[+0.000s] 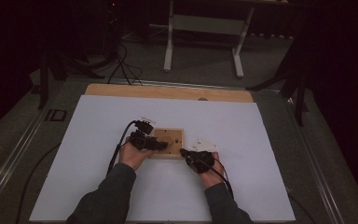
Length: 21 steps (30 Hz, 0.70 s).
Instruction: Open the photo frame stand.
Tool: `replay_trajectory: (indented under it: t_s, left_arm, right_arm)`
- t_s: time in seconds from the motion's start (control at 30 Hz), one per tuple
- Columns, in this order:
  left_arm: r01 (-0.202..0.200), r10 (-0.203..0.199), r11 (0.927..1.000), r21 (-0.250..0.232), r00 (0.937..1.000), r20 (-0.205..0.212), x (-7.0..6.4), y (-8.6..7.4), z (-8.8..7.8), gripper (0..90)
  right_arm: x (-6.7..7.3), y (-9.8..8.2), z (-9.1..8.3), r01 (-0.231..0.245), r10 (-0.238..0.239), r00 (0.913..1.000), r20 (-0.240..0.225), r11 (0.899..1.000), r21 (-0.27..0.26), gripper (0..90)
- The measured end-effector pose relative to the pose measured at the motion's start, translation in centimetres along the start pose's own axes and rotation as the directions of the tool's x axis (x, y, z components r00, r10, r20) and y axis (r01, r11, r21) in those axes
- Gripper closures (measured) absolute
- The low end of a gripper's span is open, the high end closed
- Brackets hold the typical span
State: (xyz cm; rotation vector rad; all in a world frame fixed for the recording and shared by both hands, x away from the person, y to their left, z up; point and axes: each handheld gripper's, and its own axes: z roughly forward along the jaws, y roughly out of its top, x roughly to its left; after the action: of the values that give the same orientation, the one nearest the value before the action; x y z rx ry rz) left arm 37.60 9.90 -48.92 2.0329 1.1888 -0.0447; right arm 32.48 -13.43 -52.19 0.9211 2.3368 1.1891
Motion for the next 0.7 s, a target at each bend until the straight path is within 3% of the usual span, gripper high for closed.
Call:
replay_trajectory:
  t_s: [0.47,0.7]
  left_arm:
    - [0.049,-0.049,0.9988,0.01,0.9985,0.025,0.39,0.84,0.19,49.0]
    - [0.047,-0.047,0.9983,0.034,0.9989,0.001,0.25,0.87,0.52,50.2]
  right_arm:
    - [-0.09,-0.02,0.01,-0.004,0.004,1.0,-0.007,1.0,-0.002,89.7]
    - [-0.07,-0.01,0.0,-0.001,0.001,1.0,-0.004,1.0,0.0,89.7]
